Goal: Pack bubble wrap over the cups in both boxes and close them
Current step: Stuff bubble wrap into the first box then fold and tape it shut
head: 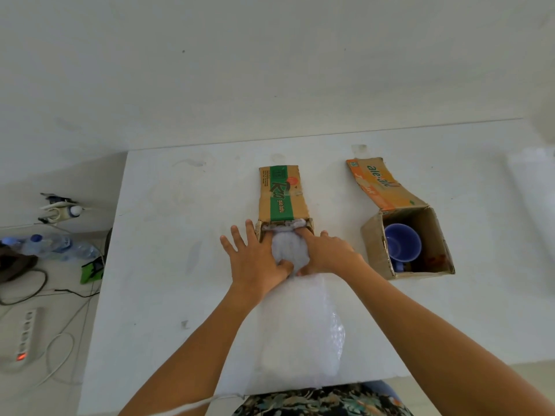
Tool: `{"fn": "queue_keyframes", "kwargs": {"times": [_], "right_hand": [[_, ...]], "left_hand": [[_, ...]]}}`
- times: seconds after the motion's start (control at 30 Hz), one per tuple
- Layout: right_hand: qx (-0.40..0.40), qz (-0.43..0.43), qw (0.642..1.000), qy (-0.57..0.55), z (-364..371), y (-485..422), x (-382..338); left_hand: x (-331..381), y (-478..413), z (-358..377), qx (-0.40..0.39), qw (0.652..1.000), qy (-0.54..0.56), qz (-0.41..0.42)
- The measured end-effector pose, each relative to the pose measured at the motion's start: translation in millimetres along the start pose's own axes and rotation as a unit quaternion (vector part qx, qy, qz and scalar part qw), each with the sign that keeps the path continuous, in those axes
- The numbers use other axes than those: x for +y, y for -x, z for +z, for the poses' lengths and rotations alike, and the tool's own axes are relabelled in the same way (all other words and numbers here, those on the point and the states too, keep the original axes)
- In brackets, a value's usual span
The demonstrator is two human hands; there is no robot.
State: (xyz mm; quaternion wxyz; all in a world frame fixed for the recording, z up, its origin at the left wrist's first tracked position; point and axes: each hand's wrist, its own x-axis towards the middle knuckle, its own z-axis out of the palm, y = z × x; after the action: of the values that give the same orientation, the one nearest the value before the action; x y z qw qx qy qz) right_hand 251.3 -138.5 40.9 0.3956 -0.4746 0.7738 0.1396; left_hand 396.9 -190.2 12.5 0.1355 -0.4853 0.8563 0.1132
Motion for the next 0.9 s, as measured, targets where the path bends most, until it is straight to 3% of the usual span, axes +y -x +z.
{"fn": "queue_keyframes", "kwargs": {"times": [0.23,0.4,0.53,0.67,0.9], "right_hand": [[-0.018,-0.027,0.999,0.018,-15,2,-7],[-0.008,-0.047,0.998,-0.038,-13,8,-4],[0.089,-0.092,0.989,-0.070,-1,22,8],[0.262,-0.164,0.949,-0.060,20,43,18],[0.187,-0.215,0.950,0.127,46,60,38]], "left_hand": [[-4,6,5,0.042,0.998,0.029,0.028],[-3,1,2,0.010,0.998,0.056,0.021],[-7,6,10,0.043,0.982,0.184,0.027],[-9,9,16,0.125,0.950,0.282,0.054],[-10,9,18,0.121,0.943,0.302,0.074]]}}
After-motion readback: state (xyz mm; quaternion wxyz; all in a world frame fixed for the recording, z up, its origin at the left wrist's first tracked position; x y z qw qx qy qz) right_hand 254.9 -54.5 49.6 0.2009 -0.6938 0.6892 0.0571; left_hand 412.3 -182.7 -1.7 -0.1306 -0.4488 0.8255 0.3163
